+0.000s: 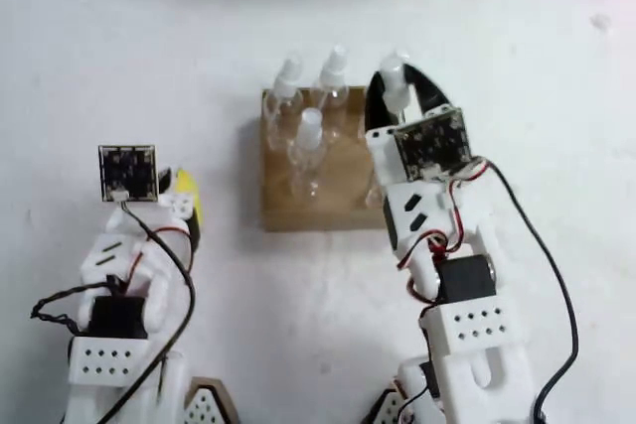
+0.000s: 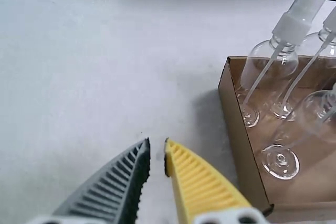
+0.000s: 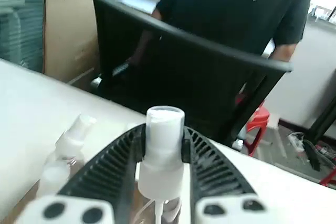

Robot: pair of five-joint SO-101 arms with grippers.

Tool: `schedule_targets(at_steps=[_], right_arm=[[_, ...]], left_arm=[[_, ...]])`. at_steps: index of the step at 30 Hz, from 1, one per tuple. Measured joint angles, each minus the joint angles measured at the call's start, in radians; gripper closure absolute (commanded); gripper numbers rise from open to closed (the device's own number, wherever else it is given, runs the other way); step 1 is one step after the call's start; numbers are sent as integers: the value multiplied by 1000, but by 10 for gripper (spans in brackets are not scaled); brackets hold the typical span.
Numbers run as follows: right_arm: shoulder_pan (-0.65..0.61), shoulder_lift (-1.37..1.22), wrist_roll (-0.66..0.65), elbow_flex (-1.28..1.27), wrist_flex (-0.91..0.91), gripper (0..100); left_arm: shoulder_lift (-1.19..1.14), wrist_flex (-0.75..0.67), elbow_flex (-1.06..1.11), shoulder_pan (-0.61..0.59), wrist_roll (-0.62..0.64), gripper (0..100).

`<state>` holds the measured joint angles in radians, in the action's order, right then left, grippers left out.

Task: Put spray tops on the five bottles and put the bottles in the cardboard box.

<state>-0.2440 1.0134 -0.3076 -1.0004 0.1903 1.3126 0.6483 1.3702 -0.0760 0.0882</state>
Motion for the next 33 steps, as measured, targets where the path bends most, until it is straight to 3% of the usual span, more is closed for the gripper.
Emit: schedule_targets(at_steps=[7, 18, 25, 30, 33], right_arm=[[-6, 2, 6, -106, 0, 982], [37, -2, 261, -152, -2, 982], [40, 3, 273, -195, -51, 982], [40, 157, 273, -97, -74, 982], [44, 245, 183, -23, -84, 982]], left_arm=[[0, 0, 0, 0, 0, 932], [2, 0, 11, 0, 0, 932], [0, -2, 18, 0, 0, 932], [0, -2, 18, 0, 0, 932], [0, -2, 18, 0, 0, 932]])
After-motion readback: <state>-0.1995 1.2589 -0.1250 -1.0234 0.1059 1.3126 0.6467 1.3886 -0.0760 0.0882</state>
